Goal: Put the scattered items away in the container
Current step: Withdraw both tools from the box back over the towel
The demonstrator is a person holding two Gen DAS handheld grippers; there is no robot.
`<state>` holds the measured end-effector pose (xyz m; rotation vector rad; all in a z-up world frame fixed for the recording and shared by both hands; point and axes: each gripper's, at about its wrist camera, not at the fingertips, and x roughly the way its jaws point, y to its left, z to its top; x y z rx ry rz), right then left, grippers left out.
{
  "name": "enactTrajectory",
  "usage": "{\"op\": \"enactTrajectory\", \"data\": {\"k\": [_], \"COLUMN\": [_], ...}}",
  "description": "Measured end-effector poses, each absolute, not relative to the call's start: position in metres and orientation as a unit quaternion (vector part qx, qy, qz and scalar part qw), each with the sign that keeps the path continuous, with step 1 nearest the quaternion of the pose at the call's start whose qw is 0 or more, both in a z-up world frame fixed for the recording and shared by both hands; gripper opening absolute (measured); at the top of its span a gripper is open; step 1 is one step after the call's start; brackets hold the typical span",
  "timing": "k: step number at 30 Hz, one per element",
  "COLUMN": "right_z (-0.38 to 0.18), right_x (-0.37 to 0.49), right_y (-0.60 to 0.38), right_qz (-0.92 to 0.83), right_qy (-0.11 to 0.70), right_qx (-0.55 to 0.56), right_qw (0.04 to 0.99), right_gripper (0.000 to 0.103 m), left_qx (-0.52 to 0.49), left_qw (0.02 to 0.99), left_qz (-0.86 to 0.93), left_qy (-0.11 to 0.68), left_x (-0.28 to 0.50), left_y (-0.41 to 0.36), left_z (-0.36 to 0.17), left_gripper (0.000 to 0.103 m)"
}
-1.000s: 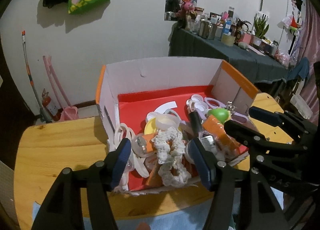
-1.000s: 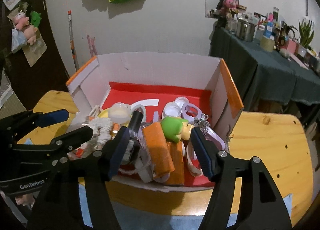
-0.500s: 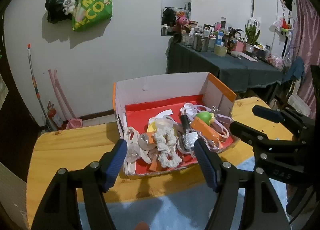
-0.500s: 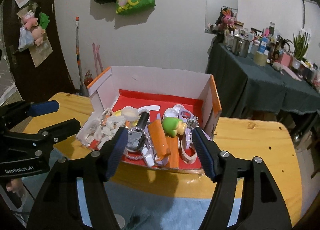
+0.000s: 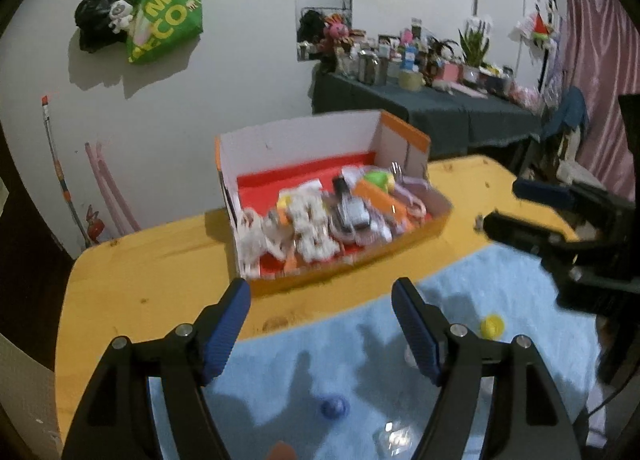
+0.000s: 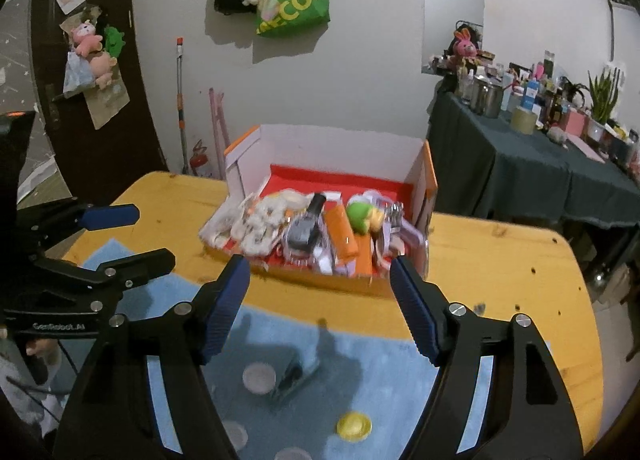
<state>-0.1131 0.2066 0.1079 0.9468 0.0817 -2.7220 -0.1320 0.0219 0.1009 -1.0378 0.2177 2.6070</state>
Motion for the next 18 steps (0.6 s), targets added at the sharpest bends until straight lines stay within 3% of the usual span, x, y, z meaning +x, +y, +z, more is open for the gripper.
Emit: {"op": "enactTrajectory", "data": {"k": [18], "right_z": [0.032], "right_x": [-0.079], "right_y": [0.230], "right_qz": [-0.906], "right_qy": [0.041], "right_qx": [0.409], "right_qw": [0.100], "right_gripper": [0.072], "left_qx": [-0.408], "left_qw": [0.197], "left_qz": [0.884], "left_qy": [0.112], "left_x": [-0.101], "left_y": [0.010], "left_z": [0.030], "left_gripper": [0.075]}}
